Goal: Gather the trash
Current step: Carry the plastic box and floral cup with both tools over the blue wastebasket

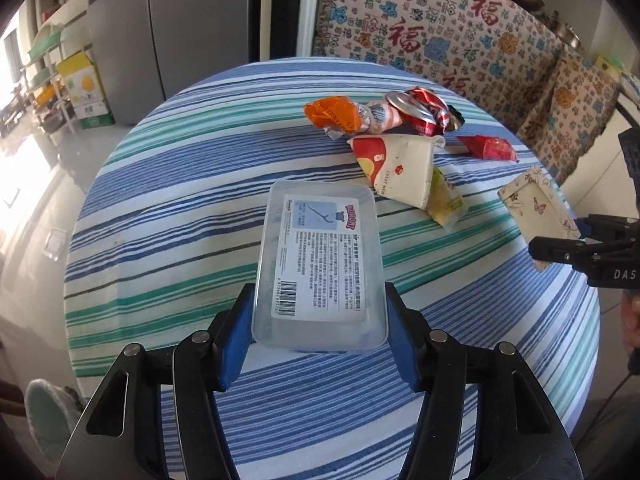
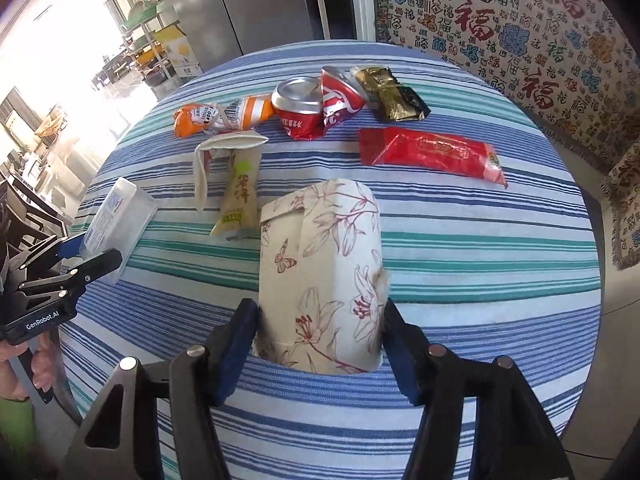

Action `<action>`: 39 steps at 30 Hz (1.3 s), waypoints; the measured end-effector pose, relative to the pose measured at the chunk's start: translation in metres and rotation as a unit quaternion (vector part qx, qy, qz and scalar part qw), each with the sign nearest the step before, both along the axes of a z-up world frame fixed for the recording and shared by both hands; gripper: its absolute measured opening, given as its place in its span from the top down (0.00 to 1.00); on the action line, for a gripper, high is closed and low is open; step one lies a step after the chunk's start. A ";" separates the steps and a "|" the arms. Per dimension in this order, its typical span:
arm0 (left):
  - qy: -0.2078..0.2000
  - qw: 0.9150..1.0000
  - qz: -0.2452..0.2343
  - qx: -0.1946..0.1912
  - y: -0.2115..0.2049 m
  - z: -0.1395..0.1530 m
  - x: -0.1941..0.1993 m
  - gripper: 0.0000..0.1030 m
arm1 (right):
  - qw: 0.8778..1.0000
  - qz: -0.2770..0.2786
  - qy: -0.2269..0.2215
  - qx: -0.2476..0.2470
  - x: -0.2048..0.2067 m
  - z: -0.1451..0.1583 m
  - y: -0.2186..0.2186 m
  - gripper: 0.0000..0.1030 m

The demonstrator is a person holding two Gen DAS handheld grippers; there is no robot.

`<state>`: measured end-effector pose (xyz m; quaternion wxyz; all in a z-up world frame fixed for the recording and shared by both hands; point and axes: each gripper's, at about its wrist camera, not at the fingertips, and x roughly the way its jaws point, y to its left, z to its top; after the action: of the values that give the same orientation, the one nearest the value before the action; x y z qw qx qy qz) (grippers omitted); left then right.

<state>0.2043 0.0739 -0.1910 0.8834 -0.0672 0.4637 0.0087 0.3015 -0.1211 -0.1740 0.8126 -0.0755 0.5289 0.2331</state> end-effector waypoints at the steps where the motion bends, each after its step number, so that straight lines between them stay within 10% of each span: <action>1: -0.003 1.000 -0.003 -0.002 -0.004 0.002 -0.002 0.40 | 1.000 -0.002 -0.003 0.002 -0.005 0.003 -0.005 0.39; 39: -0.033 0.980 -0.193 -0.022 -0.225 0.043 0.008 0.40 | 0.987 -0.154 -0.043 0.030 -0.073 0.027 -0.196 0.38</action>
<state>0.2118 -0.1511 -0.1484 0.8817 0.0036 0.4384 -0.1744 0.2281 -0.3172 -0.1473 0.8625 0.0212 0.4917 0.1180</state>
